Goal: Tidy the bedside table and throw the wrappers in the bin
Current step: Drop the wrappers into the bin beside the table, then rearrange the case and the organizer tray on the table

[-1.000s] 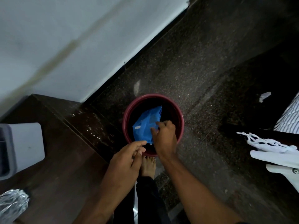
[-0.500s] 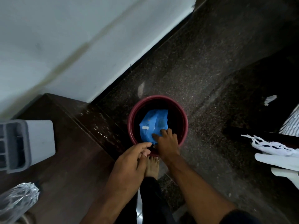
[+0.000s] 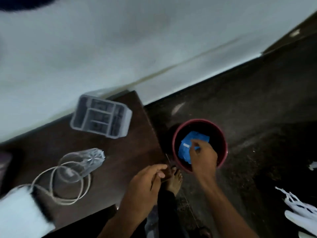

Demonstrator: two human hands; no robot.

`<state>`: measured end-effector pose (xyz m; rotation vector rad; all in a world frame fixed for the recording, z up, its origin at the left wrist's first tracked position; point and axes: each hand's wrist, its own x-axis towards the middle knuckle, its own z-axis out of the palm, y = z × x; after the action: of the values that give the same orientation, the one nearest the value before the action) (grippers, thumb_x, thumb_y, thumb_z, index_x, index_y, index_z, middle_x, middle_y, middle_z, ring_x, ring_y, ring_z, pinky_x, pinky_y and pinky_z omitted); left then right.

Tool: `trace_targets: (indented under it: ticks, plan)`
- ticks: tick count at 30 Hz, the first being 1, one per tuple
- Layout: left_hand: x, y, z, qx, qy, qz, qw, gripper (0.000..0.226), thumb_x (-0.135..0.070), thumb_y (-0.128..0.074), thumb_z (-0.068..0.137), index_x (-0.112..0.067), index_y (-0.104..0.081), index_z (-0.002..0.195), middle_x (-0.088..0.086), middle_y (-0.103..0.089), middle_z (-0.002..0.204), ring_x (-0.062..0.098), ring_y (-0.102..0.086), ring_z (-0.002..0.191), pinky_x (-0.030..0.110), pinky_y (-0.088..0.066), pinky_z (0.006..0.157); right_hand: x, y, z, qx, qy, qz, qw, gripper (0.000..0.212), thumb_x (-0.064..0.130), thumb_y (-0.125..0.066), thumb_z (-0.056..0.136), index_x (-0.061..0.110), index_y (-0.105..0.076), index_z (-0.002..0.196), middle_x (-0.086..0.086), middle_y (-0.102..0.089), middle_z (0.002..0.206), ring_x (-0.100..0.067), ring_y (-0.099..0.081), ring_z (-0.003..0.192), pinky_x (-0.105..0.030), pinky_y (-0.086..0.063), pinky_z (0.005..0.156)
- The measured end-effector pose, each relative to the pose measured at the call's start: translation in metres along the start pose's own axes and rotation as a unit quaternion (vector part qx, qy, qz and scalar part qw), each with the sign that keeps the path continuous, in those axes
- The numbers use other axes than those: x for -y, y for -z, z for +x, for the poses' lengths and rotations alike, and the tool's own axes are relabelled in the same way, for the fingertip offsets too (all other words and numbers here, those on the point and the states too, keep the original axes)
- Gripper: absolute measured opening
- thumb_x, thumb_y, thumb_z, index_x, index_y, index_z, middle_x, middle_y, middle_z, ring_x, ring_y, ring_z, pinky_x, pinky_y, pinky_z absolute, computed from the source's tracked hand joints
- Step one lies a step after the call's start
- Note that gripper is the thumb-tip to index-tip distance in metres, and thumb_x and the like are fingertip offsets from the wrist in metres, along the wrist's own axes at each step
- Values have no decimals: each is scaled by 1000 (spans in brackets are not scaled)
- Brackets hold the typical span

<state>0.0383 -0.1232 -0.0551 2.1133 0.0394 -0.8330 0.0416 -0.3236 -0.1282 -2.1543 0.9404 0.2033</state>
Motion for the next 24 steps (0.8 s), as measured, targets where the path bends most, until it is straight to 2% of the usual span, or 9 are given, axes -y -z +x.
trace_targets:
  ticks: [2,4,6,8,10,12,16,19,24]
  plan:
    - [6,15,-16,-16,14,-18,1000,39,-11,-56,97,-45,-66,113,-21,-70,104,-6,-65,101,18,-52,90,32,10,-11,-54,38,29,997,21,8,-66,92,9,-71,112,-6,-68,109,-22,-66,100,-28,-48,85]
    - [10,30,-31,-44,26,-34,998,45,-11,-56,97,-54,-61,107,-21,-70,101,-8,-64,100,6,-46,83,67,17,-25,-67,85,53,993,22,6,-66,91,12,-69,111,-1,-63,107,-9,-61,94,-24,-49,84]
    - [14,44,-44,-61,46,-43,996,45,-12,-55,97,-57,-59,104,-20,-70,100,-11,-62,99,1,-41,80,101,18,-42,-53,144,61,986,20,6,-66,91,14,-68,110,3,-60,105,7,-56,88,-7,-43,81]
    - [17,53,-58,-75,65,-64,993,43,-13,-55,97,-55,-59,104,-18,-72,101,-9,-63,98,4,-41,80,128,13,-58,-25,202,52,978,20,6,-67,91,14,-68,109,4,-60,104,12,-54,88,-1,-38,77]
    - [24,62,-79,-103,92,-109,984,37,-15,-57,96,-49,-62,106,-13,-73,105,-2,-65,100,15,-47,87,155,5,-76,-1,248,34,968,20,7,-67,91,15,-69,109,5,-59,105,13,-54,87,0,-39,75]
    - [34,62,-102,-129,107,-146,975,30,-20,-57,95,-47,-64,106,-10,-74,105,1,-67,100,22,-49,87,173,-1,-89,14,269,26,963,19,6,-67,91,16,-70,107,6,-59,104,17,-54,85,1,-38,74]
    - [63,63,-146,-153,152,-200,956,31,-25,-61,90,-55,-69,89,-19,-76,93,-4,-70,92,23,-56,83,195,-16,-112,52,279,17,959,13,14,-66,93,21,-71,102,8,-61,101,11,-57,84,1,-38,74]
    - [76,63,-163,-156,168,-190,955,40,-19,-68,89,-58,-67,91,-28,-73,93,-7,-68,86,10,-49,75,203,-22,-122,75,295,-6,952,9,24,-62,97,22,-70,100,7,-63,99,13,-57,86,1,-38,74]
    - [87,69,-172,-189,188,-190,945,27,-16,-71,87,-43,-71,83,-30,-72,92,-8,-68,84,8,-47,74,217,-27,-128,87,326,-34,941,10,22,-61,99,18,-70,98,6,-62,93,19,-55,85,3,-38,70]
